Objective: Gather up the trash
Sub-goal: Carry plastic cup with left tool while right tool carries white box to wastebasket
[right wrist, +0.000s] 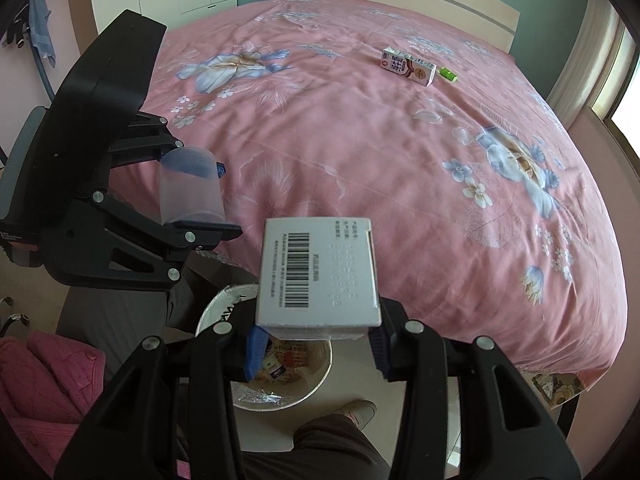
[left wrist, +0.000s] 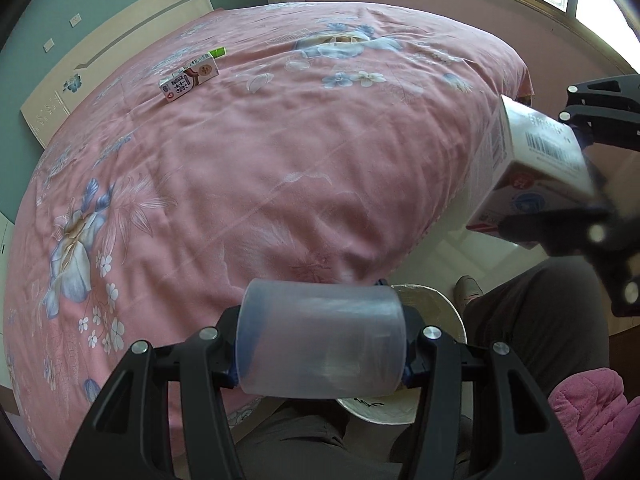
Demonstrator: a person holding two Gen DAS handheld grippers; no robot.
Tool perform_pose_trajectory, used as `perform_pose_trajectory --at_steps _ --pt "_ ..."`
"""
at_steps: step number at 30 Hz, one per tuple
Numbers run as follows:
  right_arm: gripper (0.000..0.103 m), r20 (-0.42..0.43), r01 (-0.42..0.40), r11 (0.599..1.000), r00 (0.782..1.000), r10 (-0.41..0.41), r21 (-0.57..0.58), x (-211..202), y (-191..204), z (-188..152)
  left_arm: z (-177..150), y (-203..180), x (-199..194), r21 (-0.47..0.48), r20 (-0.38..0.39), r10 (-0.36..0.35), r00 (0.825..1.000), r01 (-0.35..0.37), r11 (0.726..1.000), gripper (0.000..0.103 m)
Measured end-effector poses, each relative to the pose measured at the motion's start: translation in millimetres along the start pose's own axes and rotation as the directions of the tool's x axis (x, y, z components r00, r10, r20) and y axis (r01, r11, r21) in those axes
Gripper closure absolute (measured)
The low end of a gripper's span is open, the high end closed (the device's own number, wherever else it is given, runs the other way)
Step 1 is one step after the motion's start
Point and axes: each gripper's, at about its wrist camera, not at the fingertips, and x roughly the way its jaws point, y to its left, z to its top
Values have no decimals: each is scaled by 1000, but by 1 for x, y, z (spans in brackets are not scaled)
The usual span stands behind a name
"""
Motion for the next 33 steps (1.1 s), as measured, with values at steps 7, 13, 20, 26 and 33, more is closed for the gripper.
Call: perform_pose_trajectory --at_steps 7,13,20,26,33 --pt "60 -53 -44 999 998 46 26 32 6 -21 -22 -12 30 -5 -66 -32 997 32 999 47" --pt "59 -106 -70 996 992 75 47 62 9 -40 -42 -21 56 -23 -118 -63 991 61 998 47" --pt "59 -170 -97 992 979 110 86 96 9 -62 -61 -27 83 -42 -170 -86 982 80 996 47" --pt "59 -209 -108 987 969 132 122 120 7 -76 -71 -28 104 -54 -203 -101 974 92 994 47" --pt "59 -246 -121 982 957 154 144 145 8 -82 -82 -30 123 -58 -233 -113 966 102 993 47"
